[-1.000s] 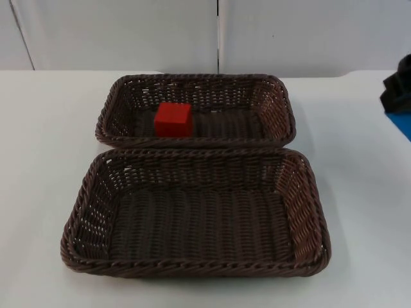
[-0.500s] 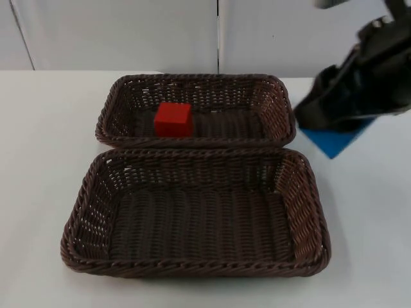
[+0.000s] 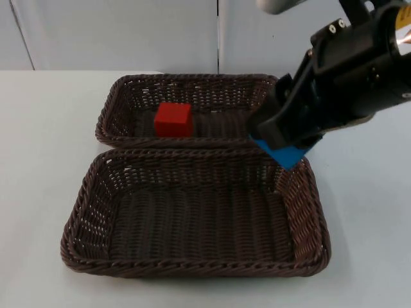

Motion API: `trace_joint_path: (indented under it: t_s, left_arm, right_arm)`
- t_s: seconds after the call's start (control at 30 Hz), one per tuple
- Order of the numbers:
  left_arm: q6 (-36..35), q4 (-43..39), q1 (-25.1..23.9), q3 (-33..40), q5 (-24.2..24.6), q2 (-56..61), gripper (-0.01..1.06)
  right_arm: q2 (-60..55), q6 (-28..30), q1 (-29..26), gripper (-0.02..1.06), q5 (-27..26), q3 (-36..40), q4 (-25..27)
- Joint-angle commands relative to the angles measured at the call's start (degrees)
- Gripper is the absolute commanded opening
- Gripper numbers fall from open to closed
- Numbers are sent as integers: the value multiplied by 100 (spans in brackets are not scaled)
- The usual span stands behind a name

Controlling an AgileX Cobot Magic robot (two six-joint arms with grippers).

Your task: Pick up one cube with the left hand and place it into the upper basket. Pick up one cube with the right hand and place it into the lower basket.

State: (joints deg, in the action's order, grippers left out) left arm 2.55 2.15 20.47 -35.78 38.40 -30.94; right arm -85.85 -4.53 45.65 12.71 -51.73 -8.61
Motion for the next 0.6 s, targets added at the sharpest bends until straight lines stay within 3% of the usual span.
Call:
trace_joint_path:
  t_s: [0.0, 0.2, 0.57]
  left_arm:
    - [-54, 8, 30, 20, -25, 27, 105]
    - [-54, 26, 30, 20, -25, 27, 105]
    - [-54, 34, 30, 20, -25, 27, 105]
  right_arm:
    - [64, 48, 35, 0, -252, -25, -9]
    - [-168, 48, 35, 0, -581, -25, 29]
    - [-1113, -3, 281, 0, -416, -715, 8]
